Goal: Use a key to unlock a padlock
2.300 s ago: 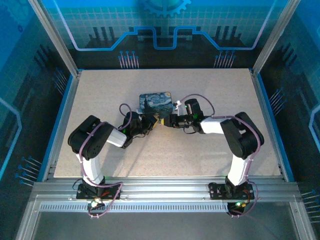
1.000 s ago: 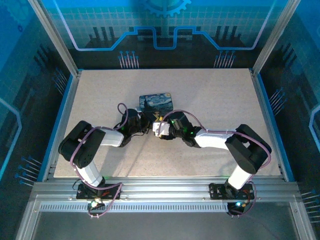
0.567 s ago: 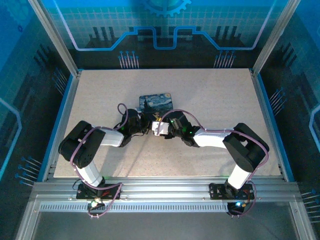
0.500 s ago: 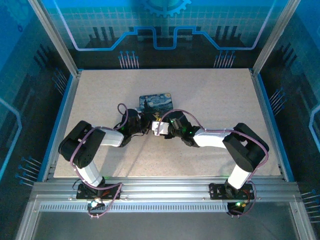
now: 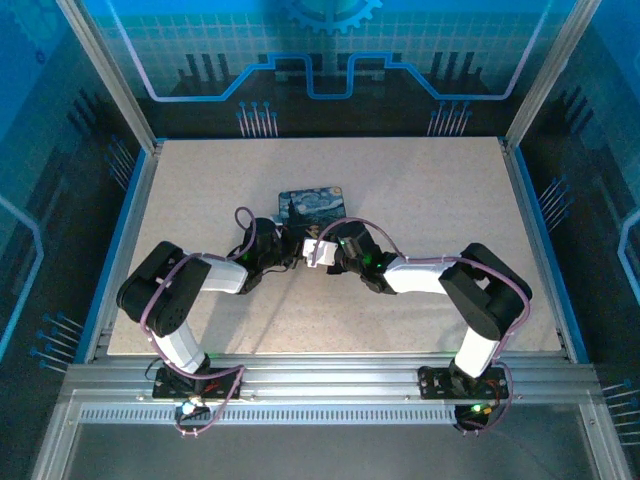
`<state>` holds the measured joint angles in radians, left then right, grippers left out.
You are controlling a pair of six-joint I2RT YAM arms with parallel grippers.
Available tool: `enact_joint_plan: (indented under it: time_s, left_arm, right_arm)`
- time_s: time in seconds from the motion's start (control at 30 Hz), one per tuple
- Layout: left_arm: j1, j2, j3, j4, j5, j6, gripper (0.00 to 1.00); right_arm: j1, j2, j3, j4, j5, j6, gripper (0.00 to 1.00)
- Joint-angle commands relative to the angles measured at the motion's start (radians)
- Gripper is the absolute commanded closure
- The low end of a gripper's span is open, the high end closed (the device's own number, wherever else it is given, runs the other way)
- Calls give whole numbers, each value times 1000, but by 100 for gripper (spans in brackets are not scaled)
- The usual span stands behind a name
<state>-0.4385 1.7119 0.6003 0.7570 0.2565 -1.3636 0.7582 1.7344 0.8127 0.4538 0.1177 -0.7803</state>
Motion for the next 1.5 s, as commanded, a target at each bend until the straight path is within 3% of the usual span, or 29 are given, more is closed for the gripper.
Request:
enact_joint_plan:
  time_s: [0.0, 0.13, 0.57, 0.93, 1.17, 1.47]
  left_arm:
    - [-9, -37, 16, 26, 20, -14, 100]
    - [-11, -38, 16, 25, 18, -12, 100]
    - [-16, -39, 18, 16, 13, -9, 100]
    - [-21, -34, 21, 3, 6, -1, 100]
    - [-25, -34, 24, -12, 0, 11, 100]
    - [-26, -29, 26, -17, 0, 15, 100]
  right_arm:
    - [-4, 17, 21, 37, 19, 24, 94]
    - [-5, 17, 19, 39, 26, 37, 100]
    - [-2, 4, 18, 34, 45, 173, 100]
    - [-6, 17, 46, 18, 5, 509, 100]
    - [-41, 23, 43, 34, -153, 774, 100]
    - [-84, 39, 35, 53, -237, 934, 100]
